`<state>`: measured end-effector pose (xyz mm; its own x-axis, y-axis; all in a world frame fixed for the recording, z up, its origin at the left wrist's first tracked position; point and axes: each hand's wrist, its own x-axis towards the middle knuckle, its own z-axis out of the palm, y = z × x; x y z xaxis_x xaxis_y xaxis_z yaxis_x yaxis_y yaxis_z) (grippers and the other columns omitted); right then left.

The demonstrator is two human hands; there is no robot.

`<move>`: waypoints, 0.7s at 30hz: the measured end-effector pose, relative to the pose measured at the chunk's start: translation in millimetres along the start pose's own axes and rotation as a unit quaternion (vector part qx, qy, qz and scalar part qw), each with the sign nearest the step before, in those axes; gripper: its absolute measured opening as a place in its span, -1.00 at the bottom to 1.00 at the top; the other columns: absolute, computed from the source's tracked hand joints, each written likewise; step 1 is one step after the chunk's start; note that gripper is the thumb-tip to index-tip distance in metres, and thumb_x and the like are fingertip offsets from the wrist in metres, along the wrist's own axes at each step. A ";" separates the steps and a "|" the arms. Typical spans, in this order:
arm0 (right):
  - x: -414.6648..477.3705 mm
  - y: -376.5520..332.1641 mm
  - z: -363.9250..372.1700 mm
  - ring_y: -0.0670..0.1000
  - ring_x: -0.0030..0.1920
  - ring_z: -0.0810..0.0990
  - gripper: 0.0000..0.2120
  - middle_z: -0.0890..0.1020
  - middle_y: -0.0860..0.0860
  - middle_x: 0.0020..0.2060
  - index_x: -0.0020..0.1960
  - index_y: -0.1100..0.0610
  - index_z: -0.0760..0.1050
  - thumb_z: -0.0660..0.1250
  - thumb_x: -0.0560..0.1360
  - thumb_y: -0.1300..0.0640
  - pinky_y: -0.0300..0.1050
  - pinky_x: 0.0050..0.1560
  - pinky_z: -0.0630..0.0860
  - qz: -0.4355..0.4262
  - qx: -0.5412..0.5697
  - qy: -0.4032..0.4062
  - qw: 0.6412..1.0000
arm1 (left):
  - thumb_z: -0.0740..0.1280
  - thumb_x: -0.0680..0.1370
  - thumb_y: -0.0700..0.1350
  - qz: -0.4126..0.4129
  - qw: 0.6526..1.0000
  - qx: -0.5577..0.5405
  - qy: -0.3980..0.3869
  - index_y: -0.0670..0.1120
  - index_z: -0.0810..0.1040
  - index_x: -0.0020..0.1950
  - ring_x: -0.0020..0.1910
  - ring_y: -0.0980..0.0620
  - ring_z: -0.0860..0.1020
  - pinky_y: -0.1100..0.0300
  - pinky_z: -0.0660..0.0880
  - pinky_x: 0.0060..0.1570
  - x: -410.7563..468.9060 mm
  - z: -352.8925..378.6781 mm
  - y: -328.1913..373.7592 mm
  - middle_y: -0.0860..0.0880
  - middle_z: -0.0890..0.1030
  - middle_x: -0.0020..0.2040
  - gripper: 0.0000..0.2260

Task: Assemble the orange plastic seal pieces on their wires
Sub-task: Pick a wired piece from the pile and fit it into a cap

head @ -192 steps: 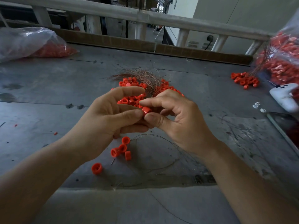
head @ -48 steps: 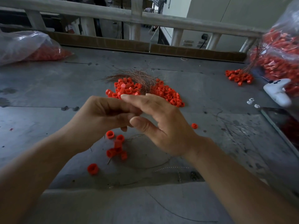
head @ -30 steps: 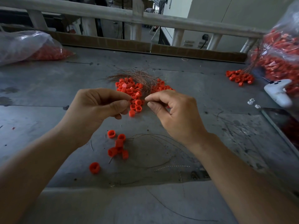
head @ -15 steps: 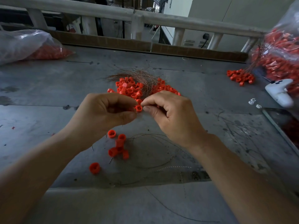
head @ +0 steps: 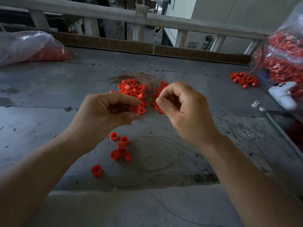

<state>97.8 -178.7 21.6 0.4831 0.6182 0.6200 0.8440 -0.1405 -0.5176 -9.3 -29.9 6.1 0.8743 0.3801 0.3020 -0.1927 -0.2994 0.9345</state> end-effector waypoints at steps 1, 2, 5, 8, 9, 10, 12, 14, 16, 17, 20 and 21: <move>-0.4 -0.6 -0.1 -0.23 -0.28 0.40 -0.91 0.42 -0.17 -0.31 -0.20 0.16 0.46 0.29 0.45 0.15 -0.43 -0.22 0.35 -0.003 0.001 -0.005 1.000 | 0.41 0.20 -0.13 0.000 1.000 0.008 -0.004 0.09 0.62 -0.16 -0.35 0.13 0.62 0.41 0.51 -0.28 -0.1 -0.2 0.5 0.01 0.68 -0.22 -0.75; -1.0 -1.3 -0.1 -0.22 -0.28 0.40 -0.91 0.42 -0.17 -0.32 -0.21 0.14 0.45 0.29 0.46 0.15 -0.43 -0.22 0.34 -0.004 0.004 -0.010 1.000 | 0.41 0.20 -0.13 -0.001 1.000 0.013 -0.007 0.09 0.62 -0.15 -0.38 0.13 0.61 0.41 0.51 -0.29 -0.2 0.0 0.7 -0.01 0.68 -0.23 -0.75; -2.3 -2.7 0.5 -0.22 -0.29 0.40 -0.90 0.41 -0.20 -0.31 -0.21 0.07 0.39 0.28 0.47 0.16 -0.43 -0.23 0.35 0.000 0.014 -0.023 1.000 | 0.41 0.19 -0.09 -0.004 1.000 0.000 -0.010 0.11 0.63 -0.17 -0.40 0.09 0.60 0.37 0.53 -0.29 0.0 0.7 0.0 -0.06 0.67 -0.24 -0.76; -3.8 -3.0 2.3 -0.22 -0.30 0.39 -0.89 0.40 -0.18 -0.31 -0.21 0.07 0.38 0.28 0.47 0.18 -0.42 -0.24 0.35 0.001 0.020 -0.040 0.999 | 0.42 0.17 -0.03 -0.001 1.000 -0.015 -0.019 0.06 0.62 -0.14 -0.34 0.02 0.61 0.30 0.56 -0.27 0.1 1.3 0.2 -0.03 0.67 -0.23 -0.73; -4.2 -3.0 3.0 -0.22 -0.30 0.38 -0.89 0.40 -0.19 -0.31 -0.21 0.07 0.38 0.28 0.47 0.18 -0.43 -0.24 0.35 0.001 0.020 -0.044 0.999 | 0.43 0.17 -0.03 0.000 1.000 -0.021 -0.022 0.02 0.62 -0.13 -0.33 0.01 0.62 0.30 0.56 -0.27 0.0 1.5 0.4 -0.01 0.67 -0.23 -0.71; -4.6 -2.9 3.7 -0.23 -0.31 0.38 -0.90 0.39 -0.20 -0.31 -0.21 0.08 0.38 0.28 0.47 0.17 -0.44 -0.23 0.34 0.001 0.019 -0.048 0.999 | 0.42 0.18 -0.04 0.002 0.999 -0.026 -0.025 -0.01 0.61 -0.13 -0.32 0.02 0.62 0.31 0.55 -0.28 0.3 1.8 0.3 0.00 0.67 -0.23 -0.72; -5.2 -2.9 5.0 -0.24 -0.31 0.37 -0.90 0.39 -0.21 -0.32 -0.21 0.08 0.38 0.27 0.46 0.16 -0.45 -0.23 0.34 -0.001 0.016 -0.054 0.998 | 0.41 0.22 -0.12 0.002 0.999 -0.036 -0.030 -0.05 0.60 -0.14 -0.31 0.08 0.63 0.35 0.54 -0.27 0.3 2.6 0.2 0.01 0.68 -0.25 -0.77; -5.3 -2.9 5.3 -0.24 -0.32 0.37 -0.89 0.39 -0.21 -0.32 -0.21 0.06 0.37 0.28 0.46 0.16 -0.45 -0.24 0.33 0.000 0.015 -0.057 0.998 | 0.36 0.26 -0.19 -0.002 0.998 -0.050 -0.037 -0.07 0.60 -0.12 -0.28 0.12 0.64 0.37 0.53 -0.25 -0.1 3.2 0.2 0.01 0.68 -0.24 -0.78; -5.3 -2.9 5.2 -0.23 -0.32 0.37 -0.88 0.39 -0.21 -0.31 -0.21 0.06 0.37 0.29 0.46 0.17 -0.45 -0.24 0.32 0.001 0.017 -0.057 0.998 | 0.34 0.27 -0.23 -0.003 0.997 -0.057 -0.042 -0.08 0.59 -0.09 -0.25 0.13 0.65 0.38 0.53 -0.23 -0.6 3.6 0.3 0.02 0.69 -0.21 -0.76; -5.3 -3.0 5.2 -0.23 -0.31 0.38 -0.88 0.40 -0.20 -0.31 -0.21 0.06 0.37 0.29 0.46 0.17 -0.45 -0.24 0.32 0.001 0.018 -0.056 0.998 | 0.33 0.27 -0.23 -0.003 0.997 -0.060 -0.044 -0.07 0.59 -0.08 -0.25 0.14 0.65 0.39 0.52 -0.23 -1.0 3.7 0.8 0.03 0.69 -0.21 -0.75; -5.5 -3.2 5.6 -0.23 -0.30 0.39 -0.93 0.42 -0.17 -0.31 -0.21 0.10 0.42 0.27 0.45 0.16 -0.46 -0.24 0.32 0.002 0.027 -0.054 0.998 | 0.34 0.25 -0.20 0.001 0.998 -0.052 -0.046 -0.02 0.59 -0.07 -0.26 0.20 0.63 0.44 0.50 -0.24 -2.1 4.1 2.7 0.10 0.69 -0.22 -0.72; -5.7 -3.4 5.7 -0.24 -0.30 0.39 -0.93 0.43 -0.16 -0.31 -0.21 0.13 0.45 0.27 0.45 0.16 -0.46 -0.23 0.32 0.001 0.030 -0.052 0.998 | 0.35 0.25 -0.19 0.004 0.998 -0.044 -0.047 -0.01 0.59 -0.06 -0.26 0.20 0.62 0.45 0.49 -0.25 -2.6 4.3 3.4 0.12 0.68 -0.22 -0.72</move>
<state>90.9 -177.3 16.5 0.4555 0.6955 0.5556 0.8260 -0.0975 -0.5552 -10.3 -35.6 7.7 0.9097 0.2933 0.2939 -0.2339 -0.2227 0.9464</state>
